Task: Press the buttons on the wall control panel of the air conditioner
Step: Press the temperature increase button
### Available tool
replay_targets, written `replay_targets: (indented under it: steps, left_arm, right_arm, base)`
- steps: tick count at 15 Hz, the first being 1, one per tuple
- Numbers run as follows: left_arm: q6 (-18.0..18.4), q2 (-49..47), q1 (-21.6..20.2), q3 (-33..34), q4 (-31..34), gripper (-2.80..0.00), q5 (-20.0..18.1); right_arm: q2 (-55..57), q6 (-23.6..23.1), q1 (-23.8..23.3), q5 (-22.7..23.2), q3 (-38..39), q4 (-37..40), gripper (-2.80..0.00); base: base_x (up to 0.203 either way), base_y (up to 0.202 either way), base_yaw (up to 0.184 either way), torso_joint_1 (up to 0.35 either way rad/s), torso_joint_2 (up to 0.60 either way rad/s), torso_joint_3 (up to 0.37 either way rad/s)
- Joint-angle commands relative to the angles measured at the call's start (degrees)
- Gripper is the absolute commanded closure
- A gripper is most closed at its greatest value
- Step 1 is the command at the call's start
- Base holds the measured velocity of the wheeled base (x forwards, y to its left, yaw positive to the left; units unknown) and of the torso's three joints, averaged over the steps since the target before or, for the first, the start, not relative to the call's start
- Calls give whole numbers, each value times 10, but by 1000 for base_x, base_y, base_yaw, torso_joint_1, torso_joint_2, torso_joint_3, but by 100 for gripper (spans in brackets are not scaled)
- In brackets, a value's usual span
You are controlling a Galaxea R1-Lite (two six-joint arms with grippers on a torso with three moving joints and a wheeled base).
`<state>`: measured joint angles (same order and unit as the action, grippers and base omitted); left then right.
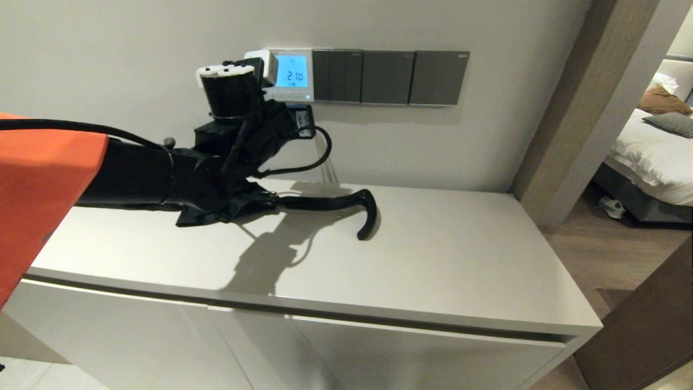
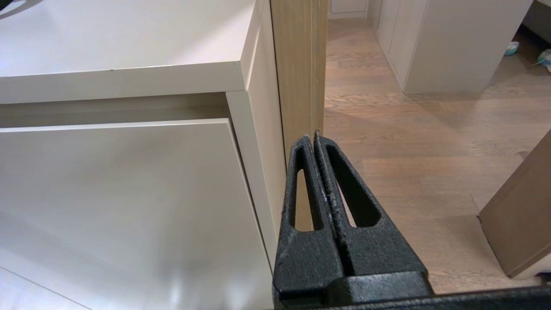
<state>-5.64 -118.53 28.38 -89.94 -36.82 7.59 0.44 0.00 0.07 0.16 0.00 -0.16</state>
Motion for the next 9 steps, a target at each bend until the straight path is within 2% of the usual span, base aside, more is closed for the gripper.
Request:
replay_targets:
  steps: [1,9]
  left_arm:
    - [-1,2,0,-1,-2,0,1]
    - [-1,4,-11,-10,3,0,0]
  right_arm:
    - [1,0,0,0,1,0,0]
    - [1,0,0,0,1,0,0]
  base:
    - [0,0,0,0,0,0]
    - [0,0,0,0,0,0]
